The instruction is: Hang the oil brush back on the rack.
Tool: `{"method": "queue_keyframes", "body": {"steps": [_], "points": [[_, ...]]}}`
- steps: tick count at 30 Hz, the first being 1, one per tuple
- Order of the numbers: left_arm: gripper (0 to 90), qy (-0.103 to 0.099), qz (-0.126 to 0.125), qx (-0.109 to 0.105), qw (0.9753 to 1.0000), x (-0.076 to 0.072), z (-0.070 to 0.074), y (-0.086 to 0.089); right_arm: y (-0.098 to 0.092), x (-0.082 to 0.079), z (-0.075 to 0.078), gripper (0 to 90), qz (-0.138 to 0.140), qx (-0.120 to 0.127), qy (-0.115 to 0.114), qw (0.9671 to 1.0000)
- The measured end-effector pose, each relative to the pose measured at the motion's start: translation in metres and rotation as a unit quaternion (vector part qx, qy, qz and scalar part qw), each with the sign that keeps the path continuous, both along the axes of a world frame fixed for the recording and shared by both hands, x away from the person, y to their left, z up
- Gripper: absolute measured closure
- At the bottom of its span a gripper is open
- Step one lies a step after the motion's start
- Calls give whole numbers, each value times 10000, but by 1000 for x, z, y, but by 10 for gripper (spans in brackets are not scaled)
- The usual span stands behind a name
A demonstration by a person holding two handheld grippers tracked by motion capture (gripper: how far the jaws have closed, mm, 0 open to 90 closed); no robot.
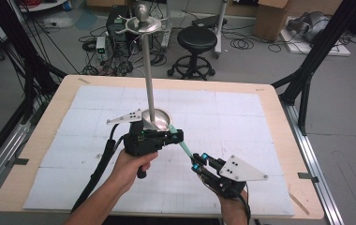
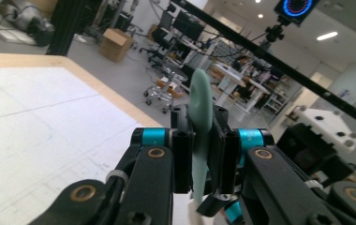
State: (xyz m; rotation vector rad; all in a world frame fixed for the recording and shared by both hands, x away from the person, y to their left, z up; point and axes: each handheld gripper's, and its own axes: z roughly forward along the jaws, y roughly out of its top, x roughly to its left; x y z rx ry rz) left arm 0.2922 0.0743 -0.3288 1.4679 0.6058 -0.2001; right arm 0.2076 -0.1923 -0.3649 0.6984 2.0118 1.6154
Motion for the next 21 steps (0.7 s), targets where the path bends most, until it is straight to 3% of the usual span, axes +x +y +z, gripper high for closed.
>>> {"method": "queue_keyframes", "body": {"steps": [3,7,10,13,16,21], "points": [[826,-177,-97,36,9998,-2,5,0,-1,1,1,803,113,86,41,9999],[828,-424,-226,113,9988,-3,12,5,-7,5,4,631,404,344,234,9983],[828,-603,-401,231,9971,-3,16,12,-13,10,7,556,711,477,440,9954],[829,-740,-603,364,9948,-4,18,16,-16,17,11,525,1053,531,666,9908],[828,-893,-844,432,9915,-7,20,18,-13,27,14,516,1480,494,888,9838],[828,-1187,-1193,549,9842,-11,28,21,0,38,18,573,2203,417,1101,9683]]}}
